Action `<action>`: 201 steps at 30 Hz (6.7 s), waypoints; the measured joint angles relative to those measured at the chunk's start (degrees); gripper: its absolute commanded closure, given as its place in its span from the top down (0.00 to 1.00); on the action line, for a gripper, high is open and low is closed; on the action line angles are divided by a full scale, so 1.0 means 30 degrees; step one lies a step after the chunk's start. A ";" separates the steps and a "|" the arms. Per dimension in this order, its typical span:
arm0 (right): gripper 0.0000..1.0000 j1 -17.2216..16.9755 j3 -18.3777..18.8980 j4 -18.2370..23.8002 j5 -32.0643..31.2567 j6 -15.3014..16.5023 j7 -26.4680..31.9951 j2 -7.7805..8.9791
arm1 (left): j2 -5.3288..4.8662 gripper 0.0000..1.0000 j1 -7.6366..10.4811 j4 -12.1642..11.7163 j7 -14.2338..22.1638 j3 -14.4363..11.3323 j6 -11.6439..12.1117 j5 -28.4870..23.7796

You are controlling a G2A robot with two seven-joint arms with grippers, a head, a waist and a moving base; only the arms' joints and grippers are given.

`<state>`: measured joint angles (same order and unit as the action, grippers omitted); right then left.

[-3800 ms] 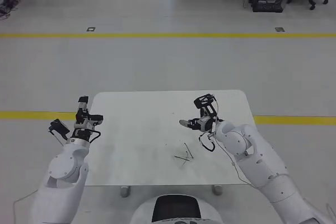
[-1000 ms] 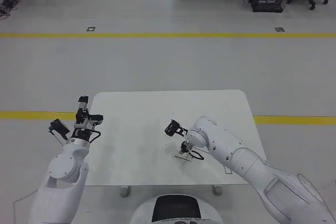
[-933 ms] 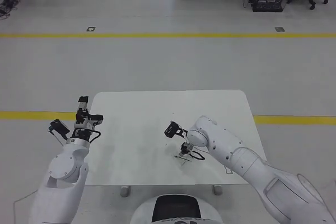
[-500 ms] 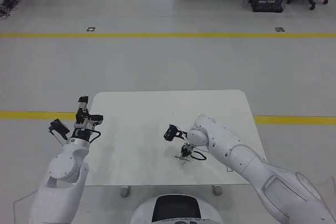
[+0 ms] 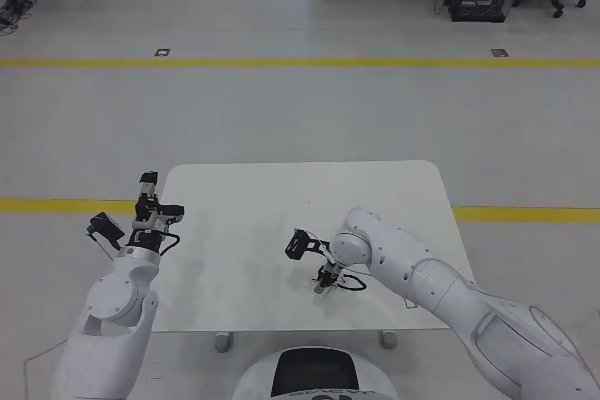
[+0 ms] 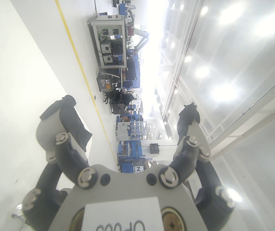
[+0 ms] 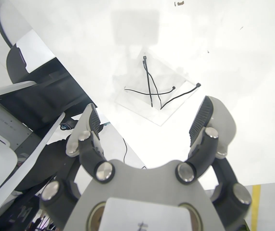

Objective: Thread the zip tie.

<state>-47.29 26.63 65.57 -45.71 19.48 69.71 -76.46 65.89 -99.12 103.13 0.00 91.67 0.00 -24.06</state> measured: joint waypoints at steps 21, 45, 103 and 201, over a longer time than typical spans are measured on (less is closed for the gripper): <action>1.00 -0.0239 -0.0493 -0.0562 0.0444 0.0000 -0.0549 -0.0079 | 0.0000 1.00 0.0000 0.0000 0.0000 0.0000 0.0000 0.0000; 0.51 -0.0596 -0.0101 0.0473 -0.0186 -0.0123 -0.0408 0.0177 | 0.0000 1.00 0.0000 0.0000 0.0000 0.0000 0.0000 0.0000; 0.22 0.0289 -0.1715 -0.4284 -0.0659 0.0000 -0.2045 -0.1668 | 0.0000 1.00 0.0000 0.0000 0.0000 0.0000 0.0000 0.0000; 0.00 0.0924 -0.2539 -0.5113 -0.1261 -0.0319 -0.2631 -0.2556 | 0.0000 1.00 0.0000 0.0000 0.0000 0.0000 0.0000 0.0000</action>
<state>-44.52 19.02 50.23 -49.50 18.52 61.82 -84.12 65.89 -99.12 103.13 0.00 91.67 0.00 -24.06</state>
